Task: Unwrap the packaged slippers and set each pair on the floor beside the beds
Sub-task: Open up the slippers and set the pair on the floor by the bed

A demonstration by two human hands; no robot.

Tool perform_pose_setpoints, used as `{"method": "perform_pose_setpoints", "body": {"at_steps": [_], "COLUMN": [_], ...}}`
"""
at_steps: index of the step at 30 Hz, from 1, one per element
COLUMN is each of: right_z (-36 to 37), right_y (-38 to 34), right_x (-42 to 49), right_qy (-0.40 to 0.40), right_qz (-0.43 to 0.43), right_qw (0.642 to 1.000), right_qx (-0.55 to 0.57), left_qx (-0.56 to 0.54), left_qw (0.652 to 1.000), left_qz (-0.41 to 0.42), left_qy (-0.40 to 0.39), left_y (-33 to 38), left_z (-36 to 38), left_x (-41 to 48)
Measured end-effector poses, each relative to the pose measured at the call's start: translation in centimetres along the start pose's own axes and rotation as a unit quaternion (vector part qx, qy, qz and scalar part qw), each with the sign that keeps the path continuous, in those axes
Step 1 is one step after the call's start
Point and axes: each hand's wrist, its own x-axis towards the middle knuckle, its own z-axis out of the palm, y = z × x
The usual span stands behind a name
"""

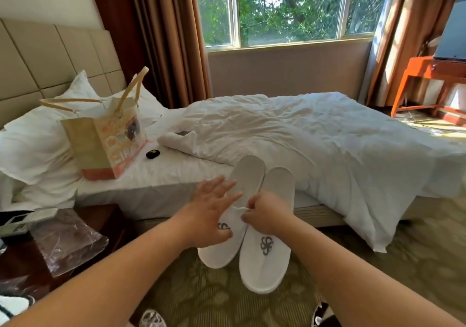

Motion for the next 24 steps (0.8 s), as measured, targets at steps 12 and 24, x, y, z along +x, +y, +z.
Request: {"method": "perform_pose_setpoints", "body": {"at_steps": [12,24], "right_z": [5.5,15.3], "right_y": [5.6,14.9], "right_x": [7.0,16.9], "right_qy": [-0.155,-0.278], "right_qz": [0.001,0.061], "right_qw": [0.987,0.955], "right_qx": [-0.043,-0.086], "left_qx": [0.143,0.027], "left_qw": [0.96,0.953], "left_qz": [0.109,0.068], "left_qy": [-0.213,-0.292], "left_y": [-1.8,-2.6], "left_z": [9.0,24.9], "left_x": [8.9,15.9]}}
